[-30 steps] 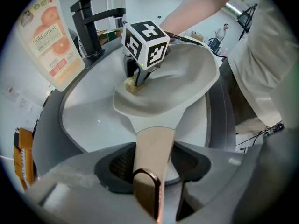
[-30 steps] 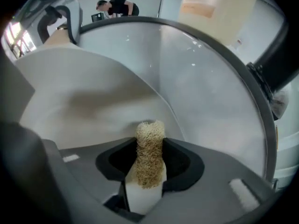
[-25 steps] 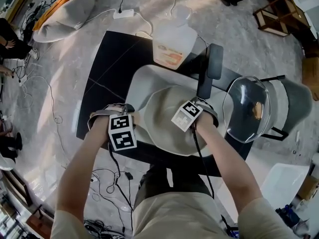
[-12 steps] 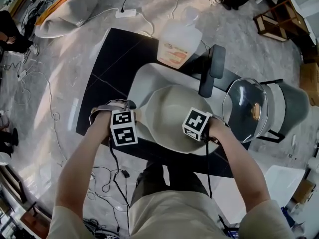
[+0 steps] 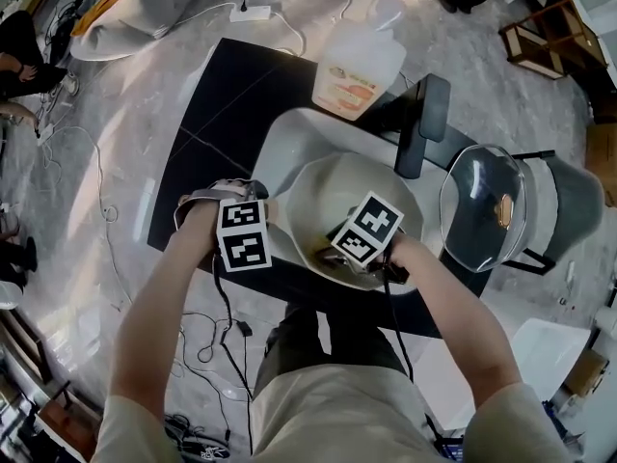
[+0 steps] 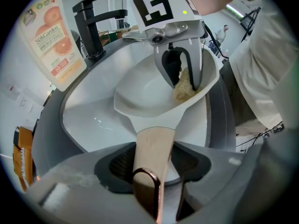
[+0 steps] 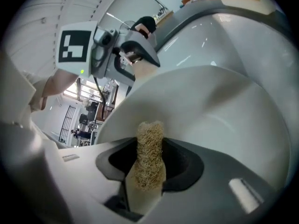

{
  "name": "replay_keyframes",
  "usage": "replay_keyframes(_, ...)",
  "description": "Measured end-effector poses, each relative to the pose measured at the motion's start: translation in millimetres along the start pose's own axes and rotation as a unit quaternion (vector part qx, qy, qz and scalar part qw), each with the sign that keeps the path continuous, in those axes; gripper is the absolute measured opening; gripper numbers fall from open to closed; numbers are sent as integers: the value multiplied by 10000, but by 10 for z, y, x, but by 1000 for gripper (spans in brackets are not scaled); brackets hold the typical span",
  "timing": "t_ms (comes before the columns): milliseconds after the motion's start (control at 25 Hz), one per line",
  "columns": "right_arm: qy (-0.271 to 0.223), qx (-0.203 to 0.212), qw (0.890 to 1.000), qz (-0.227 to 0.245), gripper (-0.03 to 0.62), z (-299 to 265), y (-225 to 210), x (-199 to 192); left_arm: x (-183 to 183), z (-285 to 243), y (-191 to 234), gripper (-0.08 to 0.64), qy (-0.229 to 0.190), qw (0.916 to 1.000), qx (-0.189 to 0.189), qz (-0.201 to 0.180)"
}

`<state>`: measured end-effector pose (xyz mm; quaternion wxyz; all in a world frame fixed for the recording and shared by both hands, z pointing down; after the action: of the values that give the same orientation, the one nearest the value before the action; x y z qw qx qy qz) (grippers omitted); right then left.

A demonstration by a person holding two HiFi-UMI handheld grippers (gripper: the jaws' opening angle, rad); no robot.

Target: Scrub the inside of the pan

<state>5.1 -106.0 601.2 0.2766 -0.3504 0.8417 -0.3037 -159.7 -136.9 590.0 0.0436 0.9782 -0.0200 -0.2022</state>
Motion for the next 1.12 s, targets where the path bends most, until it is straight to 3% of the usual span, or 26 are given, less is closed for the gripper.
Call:
replay_keyframes(280, -1200, -1014, 9873, 251, 169, -139, -355, 416, 16, -1, 16, 241, 60, 9999, -50, 70)
replay_keyframes(440, -1338, -1938, 9707, 479, 169, -129, -609, 435, 8, 2, 5, 241, 52, 10000, -36, 58)
replay_keyframes(640, -669, -3025, 9443, 1109, 167, -56, -938, 345, 11, 1, 2, 241, 57, 10000, -29, 68)
replay_keyframes(840, 223, -3552, 9294, 979, 167, 149, -1174, 33, -2, -3, 0, 241, 33, 10000, 7, 53)
replay_keyframes(960, 714, -3464, 9327, 706, 164, 291, -1163, -194, -5, -5, -2, 241, 29, 10000, 22, 51)
replay_keyframes(1120, 1344, -2845, 9476, 560, 164, 443, -930, -415, 4, -9, -8, 241, 18, 10000, 15, 60)
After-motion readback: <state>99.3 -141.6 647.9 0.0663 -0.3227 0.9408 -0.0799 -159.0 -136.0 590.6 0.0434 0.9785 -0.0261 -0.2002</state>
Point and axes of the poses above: the fingertips, and each gripper's own axes: z backward along the fingers, y to its left, x out of its top, the point moved 9 cm from there along z, backward along the fingers, and after that the axes turned 13 degrees about -y, right-handed, at the moved point
